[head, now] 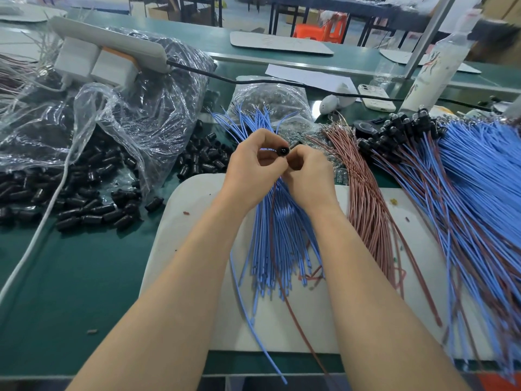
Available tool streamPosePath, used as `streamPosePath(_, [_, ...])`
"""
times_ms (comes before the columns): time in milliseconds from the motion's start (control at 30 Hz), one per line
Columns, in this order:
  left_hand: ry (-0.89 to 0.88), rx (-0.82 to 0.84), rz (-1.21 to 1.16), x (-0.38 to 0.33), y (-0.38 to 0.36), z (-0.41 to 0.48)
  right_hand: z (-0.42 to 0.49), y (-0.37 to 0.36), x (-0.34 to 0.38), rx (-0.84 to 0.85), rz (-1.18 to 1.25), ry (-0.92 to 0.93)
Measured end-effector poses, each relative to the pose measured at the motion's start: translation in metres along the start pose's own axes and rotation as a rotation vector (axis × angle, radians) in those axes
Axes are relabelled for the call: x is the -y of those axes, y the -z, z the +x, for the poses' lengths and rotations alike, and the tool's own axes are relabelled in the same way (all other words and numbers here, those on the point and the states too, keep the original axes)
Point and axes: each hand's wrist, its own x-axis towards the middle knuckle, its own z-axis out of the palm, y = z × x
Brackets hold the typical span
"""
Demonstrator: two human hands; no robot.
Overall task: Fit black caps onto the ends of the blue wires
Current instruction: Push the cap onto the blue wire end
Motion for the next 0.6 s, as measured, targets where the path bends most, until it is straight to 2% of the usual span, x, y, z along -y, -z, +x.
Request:
streamPosePath(200, [-0.004,-0.03,0.008,0.003,0.001,0.003,-0.001,0.0,0.004,0.004,0.018,0.022])
streamPosePath(433, [0.005,-0.08,0.071,0.008,0.002,0.006,0.0,0.007,0.012,-0.076,0.187,0.069])
streamPosePath(600, [-0.049,-0.079,0.176,0.008,0.001,0.005,0.0,0.006,0.012,-0.088,0.174,0.098])
